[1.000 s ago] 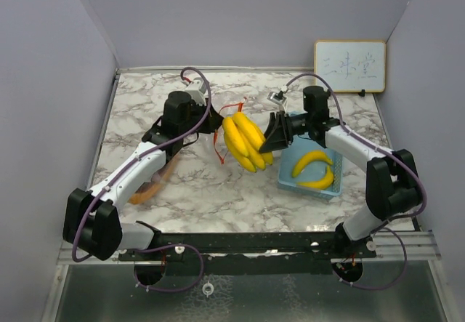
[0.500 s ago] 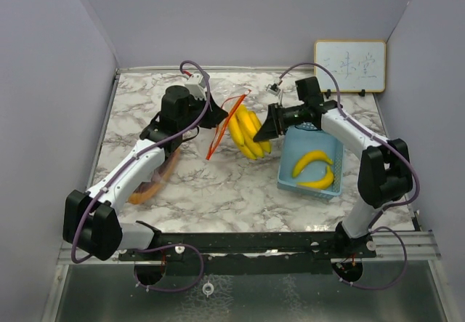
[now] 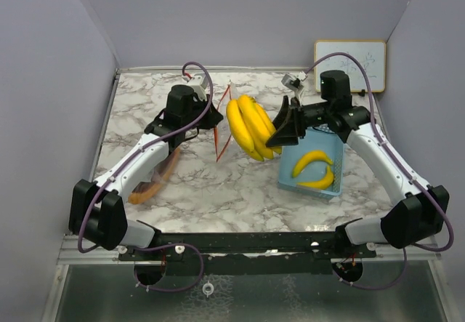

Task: Place the food in the zip-top bag and seal the zipper
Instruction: Place the fake fruit in the zipper food storage bag.

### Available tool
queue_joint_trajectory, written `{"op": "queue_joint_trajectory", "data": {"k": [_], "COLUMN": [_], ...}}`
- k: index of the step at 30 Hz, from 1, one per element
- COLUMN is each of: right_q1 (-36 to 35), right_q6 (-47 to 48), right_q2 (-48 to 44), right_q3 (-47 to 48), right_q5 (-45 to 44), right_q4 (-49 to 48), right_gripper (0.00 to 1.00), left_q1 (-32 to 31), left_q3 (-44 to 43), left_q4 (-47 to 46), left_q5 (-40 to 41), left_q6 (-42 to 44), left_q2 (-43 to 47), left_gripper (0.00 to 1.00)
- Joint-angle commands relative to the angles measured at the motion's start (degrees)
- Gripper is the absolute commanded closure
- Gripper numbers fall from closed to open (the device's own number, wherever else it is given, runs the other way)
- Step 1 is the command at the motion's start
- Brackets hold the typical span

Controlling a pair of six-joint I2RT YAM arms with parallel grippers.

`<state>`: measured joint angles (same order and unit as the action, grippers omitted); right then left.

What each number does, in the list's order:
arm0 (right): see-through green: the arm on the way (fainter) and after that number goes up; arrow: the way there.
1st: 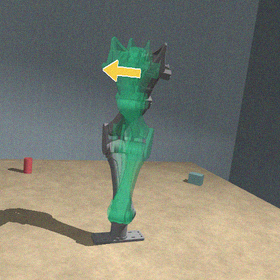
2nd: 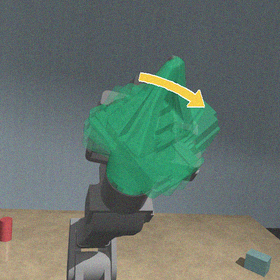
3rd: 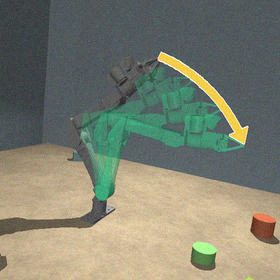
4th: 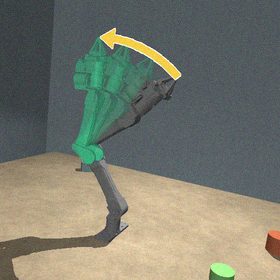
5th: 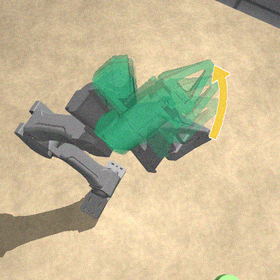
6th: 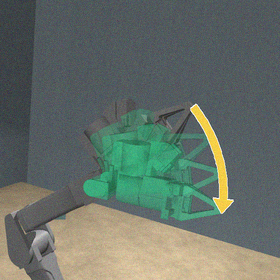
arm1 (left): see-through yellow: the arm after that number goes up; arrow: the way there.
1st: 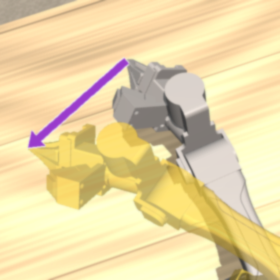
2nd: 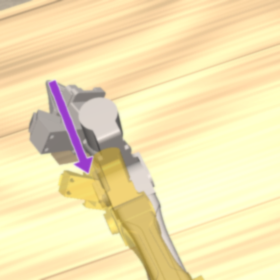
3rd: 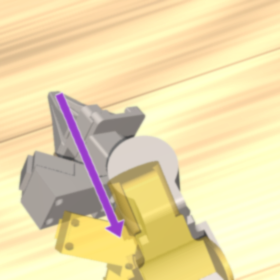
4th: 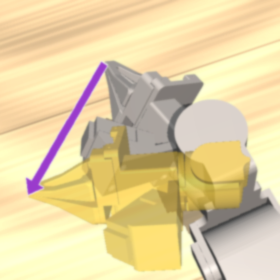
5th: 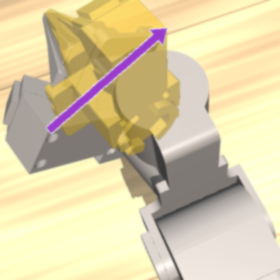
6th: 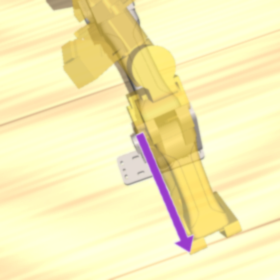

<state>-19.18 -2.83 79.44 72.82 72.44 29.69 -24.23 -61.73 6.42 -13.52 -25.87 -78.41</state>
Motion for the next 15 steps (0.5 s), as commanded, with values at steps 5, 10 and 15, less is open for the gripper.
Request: {"op": "queue_joint_trajectory", "data": {"k": [5, 10, 15], "right_q1": [-1.18, -1.65, -1.89], "right_q6": [-20.48, -38.52, -57.18], "right_q2": [-0.81, 2.10, 6.55], "right_q3": [-7.39, -12.65, -16.02], "right_q5": [17.57, 17.98, 17.12], "right_q4": [-28.18, -52.18, -78.76], "right_gripper": [0.98, 0.98, 0.98], "left_q1": [0.85, 0.85, 0.85], "left_q3": [-3.28, -2.82, -1.73], "left_q4": [-3.64, -4.99, -5.35], "left_q5": [-3.92, -6.15, -7.79], "left_q6": [-6.74, -7.88, -8.11], "left_q2": [-4.02, -4.21, -4.09], "left_gripper": [1.00, 1.00, 1.00]}}
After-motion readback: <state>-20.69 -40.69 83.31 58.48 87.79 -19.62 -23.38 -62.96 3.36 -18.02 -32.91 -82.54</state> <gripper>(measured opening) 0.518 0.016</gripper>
